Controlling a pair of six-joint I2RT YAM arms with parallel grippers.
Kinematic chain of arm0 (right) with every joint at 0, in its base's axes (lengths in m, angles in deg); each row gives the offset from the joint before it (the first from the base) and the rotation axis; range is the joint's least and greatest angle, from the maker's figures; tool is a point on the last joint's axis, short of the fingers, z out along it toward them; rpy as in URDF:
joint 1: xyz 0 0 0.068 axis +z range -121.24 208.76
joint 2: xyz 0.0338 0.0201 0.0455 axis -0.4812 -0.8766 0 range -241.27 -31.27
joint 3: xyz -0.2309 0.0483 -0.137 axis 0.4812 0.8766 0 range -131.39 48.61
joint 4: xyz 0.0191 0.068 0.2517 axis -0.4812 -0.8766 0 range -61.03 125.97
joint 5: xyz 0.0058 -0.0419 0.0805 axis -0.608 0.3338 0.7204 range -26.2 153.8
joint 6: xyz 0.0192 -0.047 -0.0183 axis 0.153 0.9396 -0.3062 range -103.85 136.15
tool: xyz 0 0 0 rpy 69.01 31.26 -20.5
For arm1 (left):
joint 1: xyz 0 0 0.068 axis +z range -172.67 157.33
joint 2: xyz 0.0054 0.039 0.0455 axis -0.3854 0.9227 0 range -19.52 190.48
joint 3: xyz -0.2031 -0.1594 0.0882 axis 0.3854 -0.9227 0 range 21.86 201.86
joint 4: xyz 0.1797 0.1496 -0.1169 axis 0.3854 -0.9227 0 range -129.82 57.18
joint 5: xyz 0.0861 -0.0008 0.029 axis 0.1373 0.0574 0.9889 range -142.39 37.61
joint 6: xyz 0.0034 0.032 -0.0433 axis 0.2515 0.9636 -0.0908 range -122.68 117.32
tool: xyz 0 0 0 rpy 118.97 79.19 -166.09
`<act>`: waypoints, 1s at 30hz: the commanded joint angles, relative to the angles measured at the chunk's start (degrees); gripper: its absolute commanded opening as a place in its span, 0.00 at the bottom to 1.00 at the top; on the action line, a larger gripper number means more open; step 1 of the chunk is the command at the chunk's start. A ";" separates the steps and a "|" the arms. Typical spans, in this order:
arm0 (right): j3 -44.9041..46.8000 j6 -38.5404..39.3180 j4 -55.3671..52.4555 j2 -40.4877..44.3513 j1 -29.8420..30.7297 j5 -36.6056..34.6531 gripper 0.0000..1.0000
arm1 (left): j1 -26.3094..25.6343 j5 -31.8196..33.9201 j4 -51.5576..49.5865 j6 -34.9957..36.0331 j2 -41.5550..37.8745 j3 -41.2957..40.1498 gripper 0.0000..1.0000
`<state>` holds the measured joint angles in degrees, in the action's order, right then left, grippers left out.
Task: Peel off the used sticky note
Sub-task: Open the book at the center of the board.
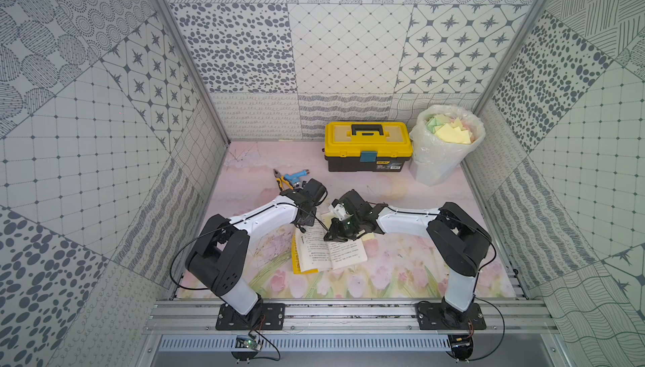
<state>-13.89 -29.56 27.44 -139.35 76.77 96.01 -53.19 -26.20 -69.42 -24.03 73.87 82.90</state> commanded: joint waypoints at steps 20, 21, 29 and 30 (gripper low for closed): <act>-0.57 -2.86 7.22 -9.79 1.70 0.84 0.04 | 3.55 -25.71 16.65 -21.04 -13.76 -9.67 0.46; -0.28 -3.00 7.62 -9.46 1.60 0.88 0.05 | 4.12 -27.86 18.90 -23.40 -13.37 -10.94 0.43; 3.60 -3.28 7.27 -2.81 0.52 -1.93 0.12 | 8.54 -41.88 34.45 -33.23 -3.82 -15.90 0.28; 4.29 -3.43 7.22 -1.60 0.21 -2.30 0.13 | 8.63 -42.37 35.05 -33.31 -2.99 -15.75 0.28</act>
<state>-11.92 -32.89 37.80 -143.39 77.87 97.76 -45.74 -53.84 -47.58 -47.89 67.00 67.99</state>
